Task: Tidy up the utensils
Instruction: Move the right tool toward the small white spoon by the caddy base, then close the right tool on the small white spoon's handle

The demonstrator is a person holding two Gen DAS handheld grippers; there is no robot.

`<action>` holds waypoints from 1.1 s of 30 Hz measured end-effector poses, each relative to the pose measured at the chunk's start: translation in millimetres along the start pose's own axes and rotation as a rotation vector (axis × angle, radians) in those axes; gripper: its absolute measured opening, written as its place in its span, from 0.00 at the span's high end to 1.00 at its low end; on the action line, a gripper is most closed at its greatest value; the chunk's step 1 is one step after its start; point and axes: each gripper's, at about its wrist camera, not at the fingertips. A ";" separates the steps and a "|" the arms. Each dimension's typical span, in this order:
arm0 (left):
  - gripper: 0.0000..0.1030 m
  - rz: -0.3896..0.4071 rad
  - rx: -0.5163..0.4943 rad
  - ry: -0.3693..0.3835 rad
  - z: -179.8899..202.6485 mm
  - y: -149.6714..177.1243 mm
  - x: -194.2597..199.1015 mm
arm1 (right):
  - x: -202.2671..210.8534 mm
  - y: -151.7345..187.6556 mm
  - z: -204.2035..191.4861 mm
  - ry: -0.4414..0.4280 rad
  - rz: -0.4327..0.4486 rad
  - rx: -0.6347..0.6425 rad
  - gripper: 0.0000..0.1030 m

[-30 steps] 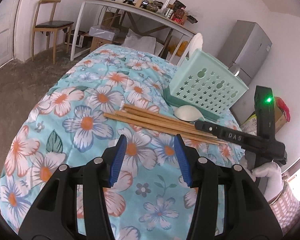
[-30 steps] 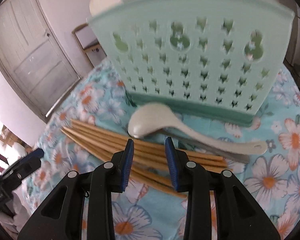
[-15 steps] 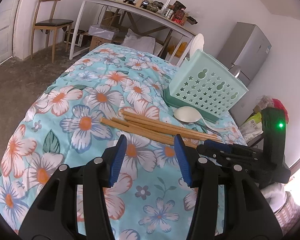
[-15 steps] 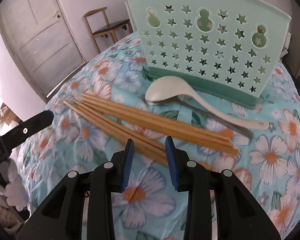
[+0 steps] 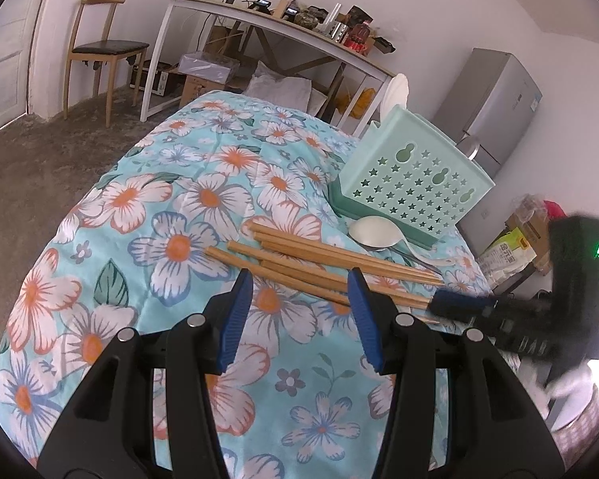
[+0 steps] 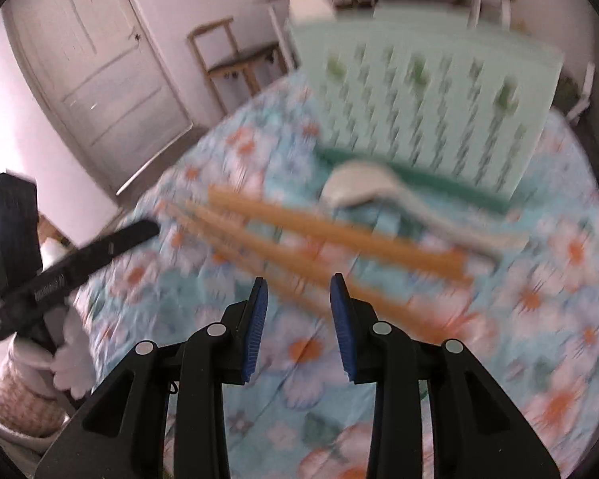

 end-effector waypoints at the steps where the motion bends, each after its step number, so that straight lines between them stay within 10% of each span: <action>1: 0.55 -0.002 0.004 0.000 -0.8 0.3 -0.3 | 2.1 -4.7 2.8 0.019 0.014 0.001 0.69; 10: 0.54 -0.008 0.016 0.005 -4.9 -0.1 -2.1 | -31.6 -43.6 35.3 0.161 0.005 0.018 0.69; 29: 0.55 -0.040 0.017 0.017 -7.4 1.9 -18.2 | -72.2 -57.9 29.8 0.134 -0.059 0.142 0.69; 33: 0.55 -0.040 0.020 0.017 -7.8 2.1 -18.6 | -67.5 -58.3 20.7 0.093 -0.047 0.154 0.88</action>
Point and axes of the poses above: each gripper's, at about its wrist camera, not at the fingertips, and x roughly against the way its jaws point, z to its right, y to its underside, and after that the axes turned 5 degrees about -z, right-handed
